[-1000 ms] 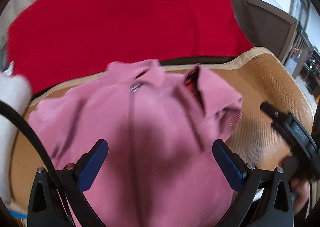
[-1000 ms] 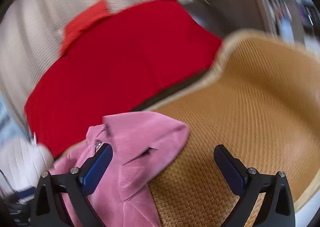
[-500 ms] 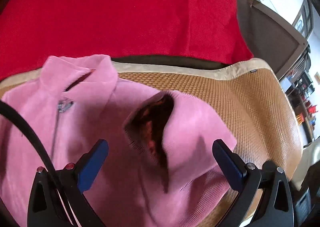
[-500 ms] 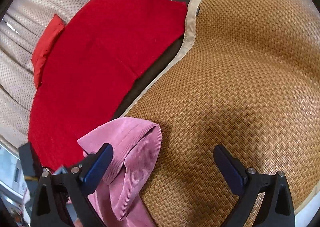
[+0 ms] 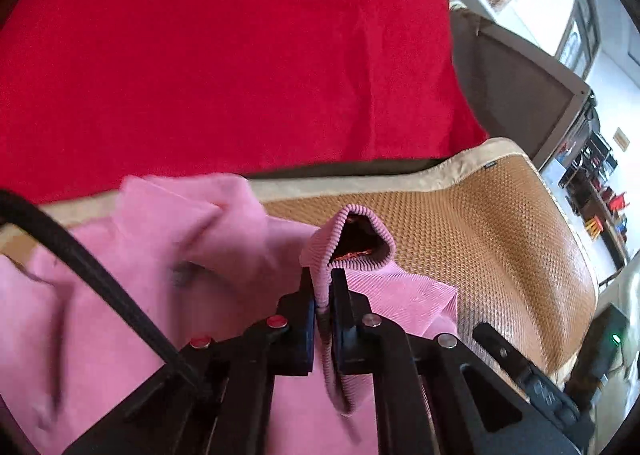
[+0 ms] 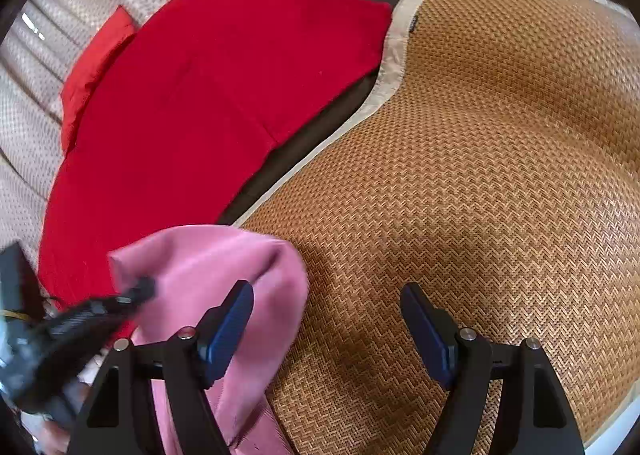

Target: Fold large clothes

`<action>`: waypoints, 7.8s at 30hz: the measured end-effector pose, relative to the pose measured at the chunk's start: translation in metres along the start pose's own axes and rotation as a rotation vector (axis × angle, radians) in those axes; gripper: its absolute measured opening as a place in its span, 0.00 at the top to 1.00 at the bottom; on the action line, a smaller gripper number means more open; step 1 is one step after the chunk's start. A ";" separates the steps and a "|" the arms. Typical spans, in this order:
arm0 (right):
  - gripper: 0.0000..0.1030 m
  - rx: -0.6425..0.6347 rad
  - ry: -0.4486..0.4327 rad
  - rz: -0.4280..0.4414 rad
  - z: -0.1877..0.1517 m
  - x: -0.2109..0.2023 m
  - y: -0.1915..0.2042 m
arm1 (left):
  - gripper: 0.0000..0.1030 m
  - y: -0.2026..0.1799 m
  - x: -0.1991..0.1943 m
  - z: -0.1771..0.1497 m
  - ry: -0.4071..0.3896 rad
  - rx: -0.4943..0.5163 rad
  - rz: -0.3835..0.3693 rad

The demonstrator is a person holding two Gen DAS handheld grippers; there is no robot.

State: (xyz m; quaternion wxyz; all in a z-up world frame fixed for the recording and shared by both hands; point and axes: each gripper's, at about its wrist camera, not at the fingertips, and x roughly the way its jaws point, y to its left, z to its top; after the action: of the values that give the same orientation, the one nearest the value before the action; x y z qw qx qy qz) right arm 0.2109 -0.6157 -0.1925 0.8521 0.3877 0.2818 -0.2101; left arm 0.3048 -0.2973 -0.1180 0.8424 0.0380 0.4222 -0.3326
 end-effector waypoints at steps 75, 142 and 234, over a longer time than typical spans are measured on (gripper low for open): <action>0.24 -0.504 0.231 0.202 -0.113 0.070 0.169 | 0.97 0.282 -0.196 0.016 -0.394 -0.389 0.264; 0.48 -0.536 0.317 0.200 -0.108 0.068 0.156 | 0.53 0.171 -0.056 -0.114 0.229 0.017 0.388; 0.19 -0.578 0.799 0.224 -0.255 0.005 -0.053 | 0.18 0.299 -0.157 -0.382 0.173 -0.420 -0.571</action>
State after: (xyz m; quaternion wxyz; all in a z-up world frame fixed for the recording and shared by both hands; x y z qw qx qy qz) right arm 0.1031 -0.4497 -0.3623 0.7675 0.2138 0.5893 0.1340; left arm 0.1538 0.1498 -0.3115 0.6663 -0.2272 0.5445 -0.4560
